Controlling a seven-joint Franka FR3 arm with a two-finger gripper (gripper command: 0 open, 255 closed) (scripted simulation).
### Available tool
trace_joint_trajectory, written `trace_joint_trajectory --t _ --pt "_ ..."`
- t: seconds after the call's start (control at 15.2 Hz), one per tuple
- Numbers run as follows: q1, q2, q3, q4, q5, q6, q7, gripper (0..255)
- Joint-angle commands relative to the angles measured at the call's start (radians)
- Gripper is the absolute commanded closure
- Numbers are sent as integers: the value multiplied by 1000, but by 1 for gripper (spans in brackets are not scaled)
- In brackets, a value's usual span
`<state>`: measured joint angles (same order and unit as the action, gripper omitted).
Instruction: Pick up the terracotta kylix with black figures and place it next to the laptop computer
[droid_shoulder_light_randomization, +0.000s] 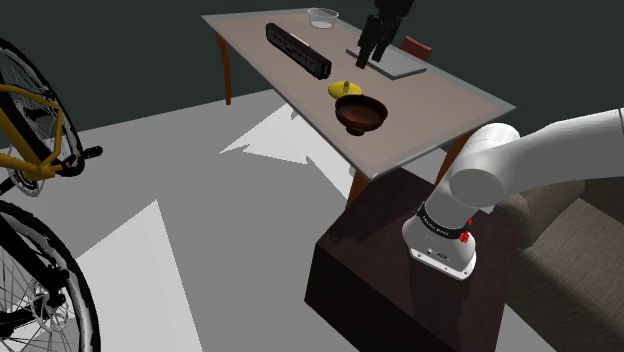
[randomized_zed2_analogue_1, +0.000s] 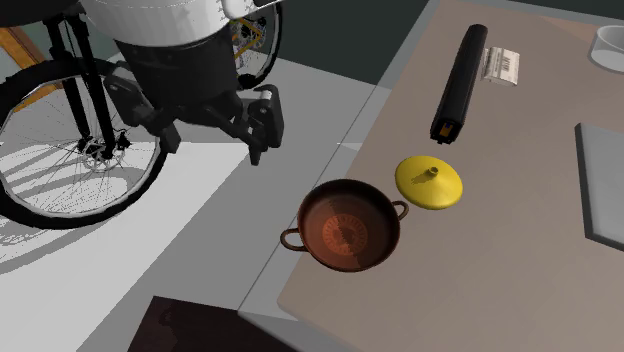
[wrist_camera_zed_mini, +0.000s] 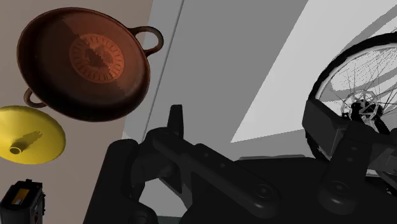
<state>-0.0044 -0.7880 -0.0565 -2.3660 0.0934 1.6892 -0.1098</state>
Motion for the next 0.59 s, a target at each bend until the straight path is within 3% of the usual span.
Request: trace_joint_trajectory --t 0.0,0.53 --pt "0 0 0 0 0 0 0 0" --pt "-48 80 18 -192 -85 258 7 0"
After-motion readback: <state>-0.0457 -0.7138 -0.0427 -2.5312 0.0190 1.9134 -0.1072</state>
